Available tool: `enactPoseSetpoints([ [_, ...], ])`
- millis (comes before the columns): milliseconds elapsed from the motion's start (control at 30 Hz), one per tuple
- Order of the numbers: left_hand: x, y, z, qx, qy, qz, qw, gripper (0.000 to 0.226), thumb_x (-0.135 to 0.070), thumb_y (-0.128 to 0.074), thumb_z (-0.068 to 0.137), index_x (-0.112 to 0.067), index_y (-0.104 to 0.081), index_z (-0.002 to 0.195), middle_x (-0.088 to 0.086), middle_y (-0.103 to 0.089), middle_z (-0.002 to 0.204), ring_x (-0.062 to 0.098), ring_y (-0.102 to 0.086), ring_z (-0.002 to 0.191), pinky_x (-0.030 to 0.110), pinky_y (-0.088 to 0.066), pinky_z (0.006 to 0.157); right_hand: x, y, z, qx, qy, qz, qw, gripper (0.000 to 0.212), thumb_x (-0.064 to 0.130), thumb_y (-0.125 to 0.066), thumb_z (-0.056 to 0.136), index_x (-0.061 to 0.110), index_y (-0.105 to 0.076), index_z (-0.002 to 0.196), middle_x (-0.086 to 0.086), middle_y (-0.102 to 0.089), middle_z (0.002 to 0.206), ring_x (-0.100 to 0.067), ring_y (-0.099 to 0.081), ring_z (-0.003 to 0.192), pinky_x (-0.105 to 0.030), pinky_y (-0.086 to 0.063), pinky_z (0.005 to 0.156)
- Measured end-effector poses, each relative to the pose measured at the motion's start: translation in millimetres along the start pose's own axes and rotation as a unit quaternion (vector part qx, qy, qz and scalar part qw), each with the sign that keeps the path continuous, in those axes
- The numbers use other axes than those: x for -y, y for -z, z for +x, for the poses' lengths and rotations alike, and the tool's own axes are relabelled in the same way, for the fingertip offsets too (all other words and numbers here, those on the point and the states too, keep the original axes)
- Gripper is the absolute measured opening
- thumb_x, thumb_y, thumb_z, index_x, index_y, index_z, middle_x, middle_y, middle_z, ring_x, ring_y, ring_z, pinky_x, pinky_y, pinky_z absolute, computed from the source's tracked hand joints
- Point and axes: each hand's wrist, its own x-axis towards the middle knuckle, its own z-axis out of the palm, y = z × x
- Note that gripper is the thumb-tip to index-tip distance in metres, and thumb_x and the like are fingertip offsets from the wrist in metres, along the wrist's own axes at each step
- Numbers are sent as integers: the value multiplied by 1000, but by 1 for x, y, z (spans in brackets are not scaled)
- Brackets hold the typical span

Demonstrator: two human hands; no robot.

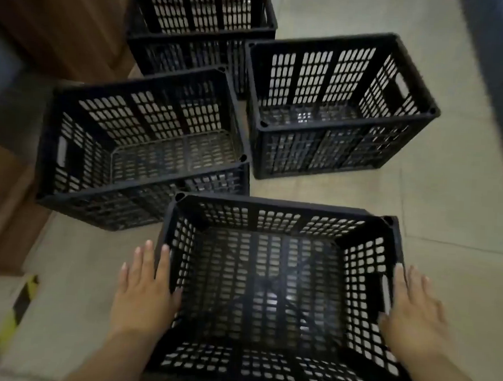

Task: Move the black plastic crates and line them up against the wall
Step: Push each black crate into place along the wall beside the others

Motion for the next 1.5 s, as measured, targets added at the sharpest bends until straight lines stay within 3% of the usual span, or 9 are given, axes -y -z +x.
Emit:
enactPoseSetpoints([
  [267, 25, -78, 60, -132, -63, 65, 987, 72, -4, -60, 78, -12, -28, 142, 20, -18, 153, 33, -16, 142, 46, -2, 116, -16, -81, 55, -144, 32, -82, 986, 88, 4, -60, 73, 12, -16, 149, -9, -6, 159, -26, -8, 145, -48, -21, 114],
  [400, 30, -82, 66, -151, -132, 102, 974, 81, 6, -64, 64, -7, -34, 139, 13, -17, 152, 22, 15, 144, 35, 20, 112, -26, -90, 63, -226, 89, -100, 965, 95, -9, -67, 61, 4, -21, 143, -12, 3, 159, -21, 1, 145, -51, -29, 106],
  [633, 64, -66, 38, -105, -149, 109, 977, 91, 9, -67, 55, -8, -32, 137, 9, -18, 150, 13, 24, 141, 36, 21, 114, -11, -59, 43, -230, 181, -114, 949, 97, -15, -68, 50, -2, -29, 139, -5, 23, 156, -16, 21, 144, -33, 2, 115],
  [833, 147, -39, -46, -107, -117, 79, 984, 77, -1, -75, 48, -5, -58, 122, 11, -42, 140, 15, 11, 144, 34, 11, 116, 38, -23, -2, -278, 288, -141, 905, 85, -22, -46, 50, -4, -43, 133, -10, 12, 158, -19, 11, 147, -29, 9, 115],
  [933, 196, -20, -107, -79, -81, 61, 992, 94, -3, -86, 27, -3, -61, 117, 14, -54, 132, 17, -4, 144, 34, 7, 115, 86, -1, -38, -324, 371, -138, 859, 74, -13, -30, 54, -6, -55, 123, -24, -25, 150, -19, 9, 147, -30, 5, 115],
  [1067, 267, 5, -204, -127, 35, 62, 989, 74, 12, -66, 43, 0, -61, 116, 20, -55, 130, 18, -10, 142, 34, 9, 116, 158, 25, -100, -333, 469, -119, 809, 65, 1, -58, 61, -2, -51, 125, -22, -34, 147, -19, 10, 147, -30, 6, 115],
  [1233, 356, 11, -329, -157, 150, 61, 974, 79, 15, -64, 47, -4, -50, 123, 15, -49, 135, 13, 5, 145, 33, 7, 117, 267, 36, -198, -303, 580, -147, 741, 88, 1, -86, 24, 1, -68, 110, -24, -61, 122, -17, 11, 146, -28, 8, 116],
  [1400, 435, -4, -445, -132, 253, 58, 957, 85, 7, -77, 40, -8, -56, 121, 7, -36, 148, 13, 5, 145, 33, 7, 116, 369, 21, -301, -296, 671, -151, 663, 90, 15, -79, 46, 10, -51, 131, -12, -10, 157, -16, 14, 146, -31, 10, 115],
  [1500, 485, -29, -506, -221, 290, 97, 926, 53, -4, -36, 73, -13, -44, 124, -3, 4, 158, 11, 9, 144, 33, 1, 116, 430, -5, -369, -297, 729, -152, 597, 109, 15, -68, 53, 21, -15, 149, -4, 12, 159, -16, 11, 146, -31, 9, 116],
])
